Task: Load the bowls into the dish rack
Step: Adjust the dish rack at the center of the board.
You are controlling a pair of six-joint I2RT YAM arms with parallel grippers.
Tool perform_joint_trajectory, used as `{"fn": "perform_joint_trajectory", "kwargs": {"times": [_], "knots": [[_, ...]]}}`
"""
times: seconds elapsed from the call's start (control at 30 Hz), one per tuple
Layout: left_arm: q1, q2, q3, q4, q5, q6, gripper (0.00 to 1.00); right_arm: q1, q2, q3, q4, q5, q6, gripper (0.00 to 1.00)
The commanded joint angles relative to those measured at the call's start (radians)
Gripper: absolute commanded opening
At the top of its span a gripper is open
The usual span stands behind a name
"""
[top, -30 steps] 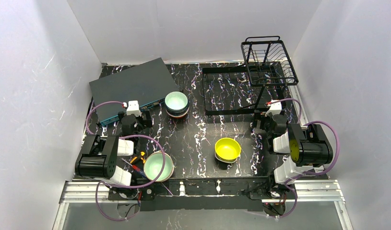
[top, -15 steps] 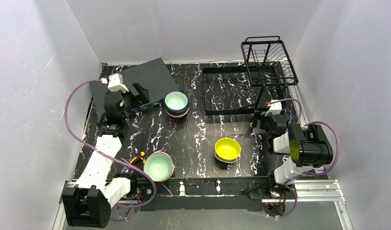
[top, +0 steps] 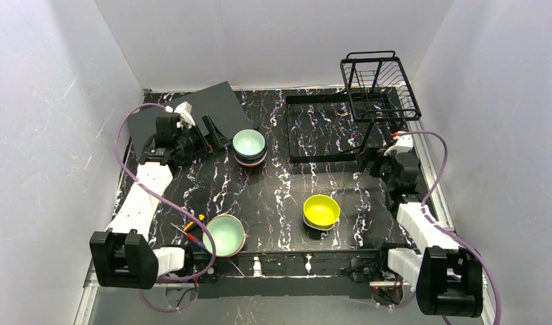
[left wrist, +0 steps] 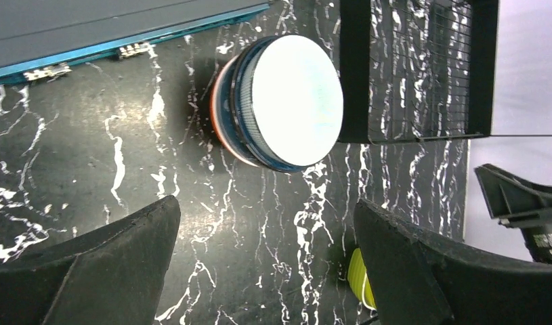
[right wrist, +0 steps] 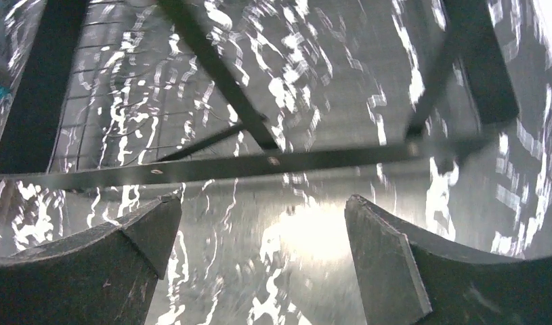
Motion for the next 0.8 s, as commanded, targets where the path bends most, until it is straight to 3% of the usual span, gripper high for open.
{"fn": "perform_joint_trajectory", "kwargs": {"times": [0.0, 0.07, 0.17, 0.27, 0.37, 0.5, 0.77], "knots": [[0.0, 0.009, 0.086, 0.015, 0.129, 0.031, 0.98, 0.0, -0.02, 0.141, -0.514, 0.346, 0.491, 0.99], [0.0, 0.022, 0.109, 0.046, 0.138, 0.036, 0.98, 0.0, 0.01, 0.197, -0.741, 0.451, 0.652, 0.99], [0.001, 0.074, 0.166, 0.083, 0.211, 0.037, 0.98, -0.006, 0.059, 0.212, -0.648, 0.067, 0.455, 0.99], [0.002, 0.163, 0.269, 0.043, 0.24, 0.031, 0.98, -0.006, 0.01, 0.156, -0.534, -0.135, 0.464, 0.99], [0.013, 0.247, 0.346, 0.026, 0.262, 0.005, 0.98, -0.006, -0.068, 0.09, -0.496, -0.193, 0.467, 0.99], [0.023, 0.253, 0.319, 0.143, 0.253, -0.037, 0.98, -0.004, -0.07, 0.09, -0.564, -0.244, 0.4, 0.99], [0.053, 0.206, 0.269, 0.165, 0.19, -0.016, 0.98, 0.032, -0.093, 0.045, -0.538, -0.331, 0.407, 0.99]]}}
